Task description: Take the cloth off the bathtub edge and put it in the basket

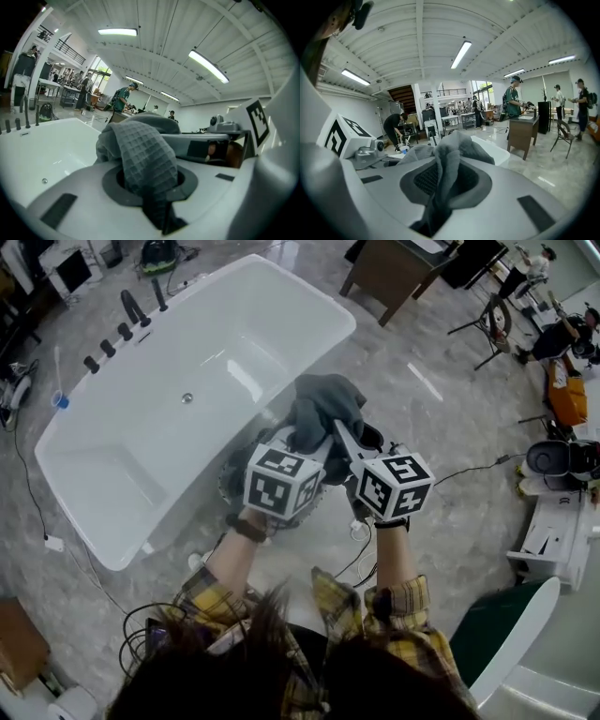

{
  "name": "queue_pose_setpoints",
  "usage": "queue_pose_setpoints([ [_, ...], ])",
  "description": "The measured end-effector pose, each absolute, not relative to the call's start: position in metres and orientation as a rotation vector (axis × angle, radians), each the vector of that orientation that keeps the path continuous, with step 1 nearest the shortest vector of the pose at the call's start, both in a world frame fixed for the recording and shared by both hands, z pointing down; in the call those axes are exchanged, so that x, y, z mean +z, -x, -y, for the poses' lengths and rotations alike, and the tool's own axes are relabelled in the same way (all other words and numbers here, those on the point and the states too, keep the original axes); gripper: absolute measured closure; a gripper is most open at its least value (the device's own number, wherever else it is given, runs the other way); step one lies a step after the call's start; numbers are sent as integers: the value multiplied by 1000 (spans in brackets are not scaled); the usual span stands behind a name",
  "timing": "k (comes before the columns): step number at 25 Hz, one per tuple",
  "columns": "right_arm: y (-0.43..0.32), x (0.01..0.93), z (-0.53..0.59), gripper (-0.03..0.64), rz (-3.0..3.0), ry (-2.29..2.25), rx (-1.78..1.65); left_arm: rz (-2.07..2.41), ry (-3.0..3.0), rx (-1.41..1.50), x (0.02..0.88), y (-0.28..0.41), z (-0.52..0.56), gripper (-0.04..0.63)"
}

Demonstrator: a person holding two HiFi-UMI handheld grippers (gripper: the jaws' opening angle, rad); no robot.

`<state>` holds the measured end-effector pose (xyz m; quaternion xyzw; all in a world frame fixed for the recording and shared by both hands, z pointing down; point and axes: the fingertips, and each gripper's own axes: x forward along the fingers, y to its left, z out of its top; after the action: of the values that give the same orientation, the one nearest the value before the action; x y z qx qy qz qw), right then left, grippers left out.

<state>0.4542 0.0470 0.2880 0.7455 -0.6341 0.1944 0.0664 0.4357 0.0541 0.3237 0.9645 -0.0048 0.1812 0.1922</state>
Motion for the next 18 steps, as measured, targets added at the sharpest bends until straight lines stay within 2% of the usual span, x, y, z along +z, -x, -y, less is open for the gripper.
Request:
queue_pose_setpoints([
  [18,-408,454,-33,558,1889,-2248,939,-31,-2582,868,483,-380,-40,511],
])
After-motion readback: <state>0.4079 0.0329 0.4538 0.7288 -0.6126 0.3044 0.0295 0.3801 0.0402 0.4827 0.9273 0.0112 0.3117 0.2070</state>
